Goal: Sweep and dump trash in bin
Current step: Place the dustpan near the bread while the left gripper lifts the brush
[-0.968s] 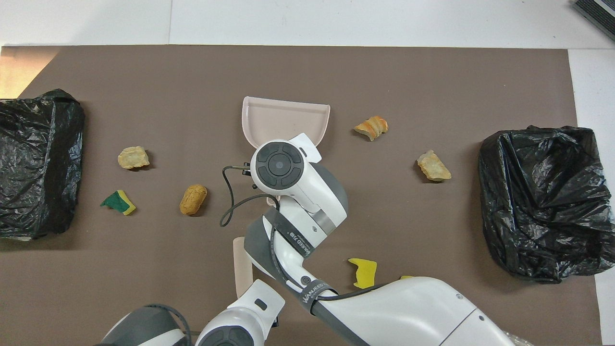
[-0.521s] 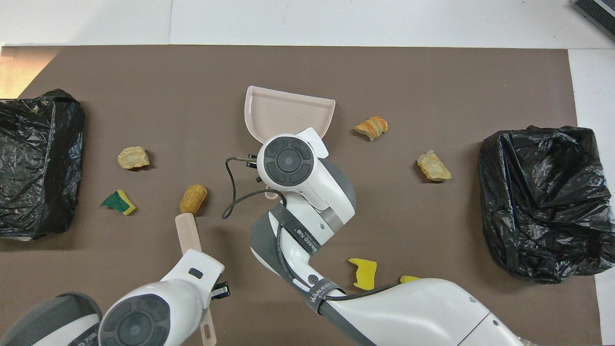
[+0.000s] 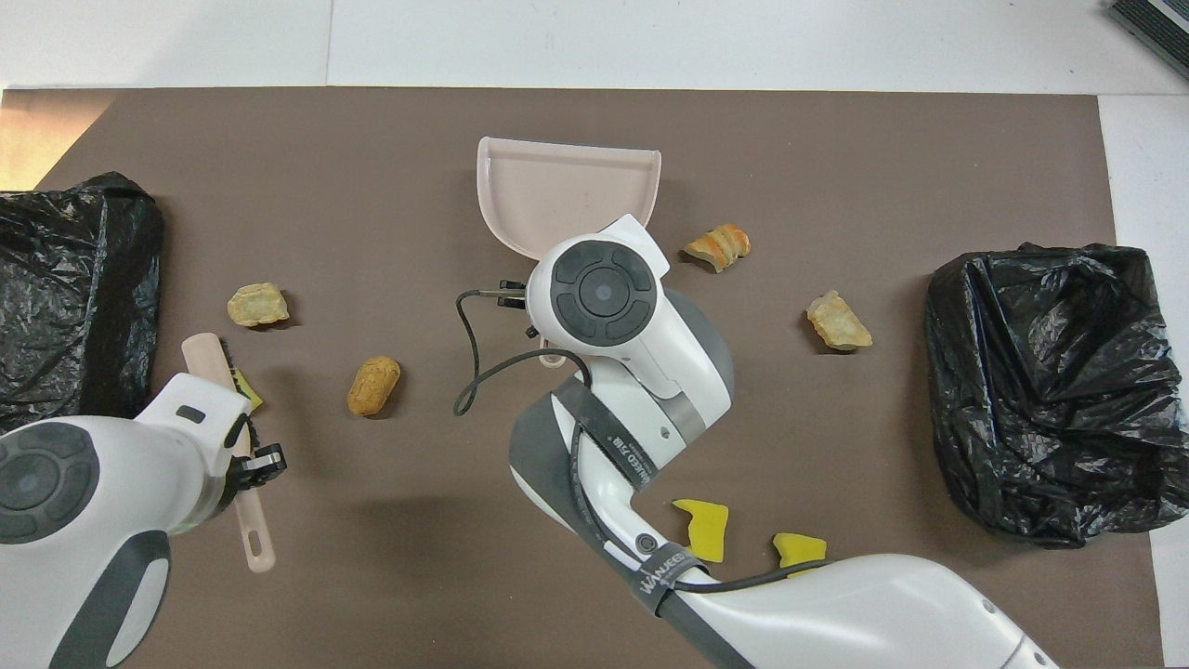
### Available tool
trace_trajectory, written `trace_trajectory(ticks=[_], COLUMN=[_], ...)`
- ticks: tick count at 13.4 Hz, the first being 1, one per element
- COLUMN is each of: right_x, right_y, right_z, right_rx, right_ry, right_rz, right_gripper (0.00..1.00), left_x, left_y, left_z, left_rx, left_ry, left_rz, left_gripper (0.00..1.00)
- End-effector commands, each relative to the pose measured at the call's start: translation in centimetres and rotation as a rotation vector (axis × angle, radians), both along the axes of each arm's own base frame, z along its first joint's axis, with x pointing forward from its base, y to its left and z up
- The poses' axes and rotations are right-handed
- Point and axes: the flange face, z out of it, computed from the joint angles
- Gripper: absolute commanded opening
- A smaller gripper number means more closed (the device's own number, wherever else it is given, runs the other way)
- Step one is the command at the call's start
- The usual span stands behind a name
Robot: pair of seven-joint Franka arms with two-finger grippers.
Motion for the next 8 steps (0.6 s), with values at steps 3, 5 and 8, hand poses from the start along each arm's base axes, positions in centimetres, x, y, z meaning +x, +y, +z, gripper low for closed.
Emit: trace_trajectory(ticks=[3, 5, 8], right_x=[-2.2, -3.6, -6.0], right_y=[-4.2, -5.9, -8.0], right_z=[3.1, 3.5, 3.9], right_rx=[-0.095, -0.163, -0.202], right_ry=[0.014, 0.068, 0.127], right_rz=[0.243, 0.421, 0.733], right_gripper=[0.0, 0.0, 0.0], left_x=[3.2, 3.1, 2.8], left_y=[6.6, 6.9, 6.5], left_z=[-4.0, -5.3, -6.9], left_rx=[0.07, 0.068, 0.062], left_ry=[-0.002, 0.029, 0.071], left_rz=[0.041, 0.015, -0.057], left_gripper=[0.0, 0.0, 0.0])
